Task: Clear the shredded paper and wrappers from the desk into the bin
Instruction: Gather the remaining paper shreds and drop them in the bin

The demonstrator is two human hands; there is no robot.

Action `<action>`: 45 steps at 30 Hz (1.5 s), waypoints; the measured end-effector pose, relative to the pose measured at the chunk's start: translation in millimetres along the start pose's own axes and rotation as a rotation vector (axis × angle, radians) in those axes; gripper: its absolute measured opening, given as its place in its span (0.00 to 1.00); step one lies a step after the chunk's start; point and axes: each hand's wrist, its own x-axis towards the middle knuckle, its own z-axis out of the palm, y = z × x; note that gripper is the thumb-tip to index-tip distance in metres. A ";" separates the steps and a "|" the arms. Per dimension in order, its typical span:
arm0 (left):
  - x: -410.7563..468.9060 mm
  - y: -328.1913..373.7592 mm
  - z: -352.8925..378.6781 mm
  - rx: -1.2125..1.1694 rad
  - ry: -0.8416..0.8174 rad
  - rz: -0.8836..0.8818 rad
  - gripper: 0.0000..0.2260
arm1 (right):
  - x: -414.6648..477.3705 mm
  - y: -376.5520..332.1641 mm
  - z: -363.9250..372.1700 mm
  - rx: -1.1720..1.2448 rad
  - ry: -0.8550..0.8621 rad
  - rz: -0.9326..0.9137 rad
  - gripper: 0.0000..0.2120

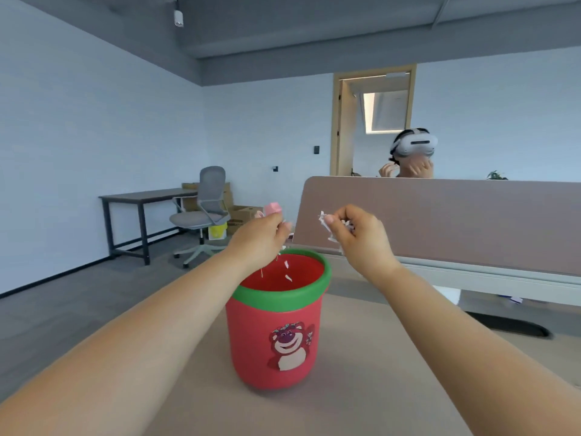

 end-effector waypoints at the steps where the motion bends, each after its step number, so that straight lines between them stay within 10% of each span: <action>1: 1.0 -5.0 0.7 -0.056 -0.096 -0.023 0.14 | 2.2 0.5 6.0 0.000 -0.002 0.000 0.10; 8: -4.7 -25.0 -5.2 -0.251 -0.477 -0.036 0.09 | 13.2 0.3 26.9 0.028 0.008 -0.004 0.12; 32: -38.7 -65.3 -20.8 -0.153 0.065 -0.030 0.03 | 17.5 -9.8 73.5 -0.079 -0.315 -0.012 0.07; 45: -48.3 -64.0 -15.5 -0.082 0.085 -0.047 0.03 | 4.0 -6.2 68.6 -0.091 -0.484 -0.044 0.02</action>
